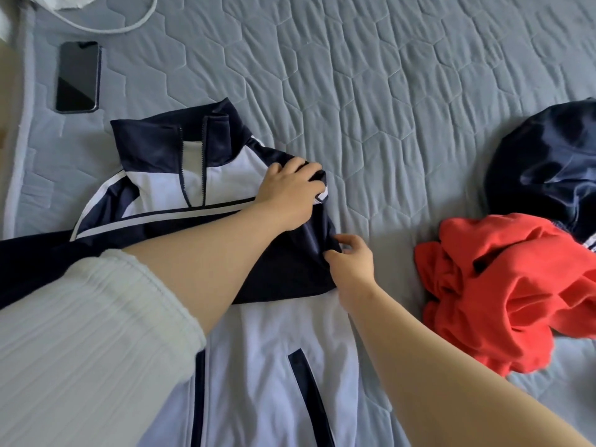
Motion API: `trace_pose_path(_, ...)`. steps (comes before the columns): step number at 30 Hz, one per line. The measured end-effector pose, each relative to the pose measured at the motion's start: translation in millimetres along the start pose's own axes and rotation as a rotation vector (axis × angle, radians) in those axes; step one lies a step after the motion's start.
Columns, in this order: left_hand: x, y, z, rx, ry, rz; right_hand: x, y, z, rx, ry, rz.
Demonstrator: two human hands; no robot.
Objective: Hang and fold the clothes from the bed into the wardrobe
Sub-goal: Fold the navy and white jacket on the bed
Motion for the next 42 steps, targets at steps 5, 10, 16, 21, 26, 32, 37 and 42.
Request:
trace_pose_path(5,-9.2,-8.5,19.5,-0.046,-0.279,-0.050,7.8,-5.0,3.0,0.028,0.048,-0.043)
trace_pose_path(10,-15.9,-17.4,23.3,0.022,-0.578,-0.219,6.5,-3.7,6.7,0.035,0.084,-0.091)
trace_pose_path(16,-6.6,-21.2,11.1,0.230,-0.167,-0.185,14.4,-8.2,8.4,0.008,0.072,-0.058)
trace_pose_path(21,-7.5,-6.8,-19.9,0.865,1.452,0.020,22.1,-10.2,13.8,-0.069,-0.156,-0.031)
trace_pose_path(26,12.0,-11.7,-41.8,0.748,1.350,0.396,26.7,-4.4,-1.8,-0.064,-0.438,0.022)
trace_pose_path(32,4.8,-3.7,-35.7,0.419,0.531,0.164,53.1,10.2,-14.6,0.180,-0.067,0.407)
trace_pose_path(37,-22.5,69.8,-32.5,0.340,0.202,0.227,-16.5,48.2,-23.4,0.689,0.870,0.122)
trace_pose_path(42,-71.3,156.0,-55.0,0.434,0.066,-0.123,-55.5,47.7,19.5,0.377,1.255,-0.150)
Point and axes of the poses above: each hand's wrist, its own y-axis away from the middle knuckle, its own x-axis out of the back of the hand, z = x × y, the point moved 6 cm from there along -y, towards the middle knuckle, and after that the axes turned 6 degrees about -x, right-handed, at the moved point
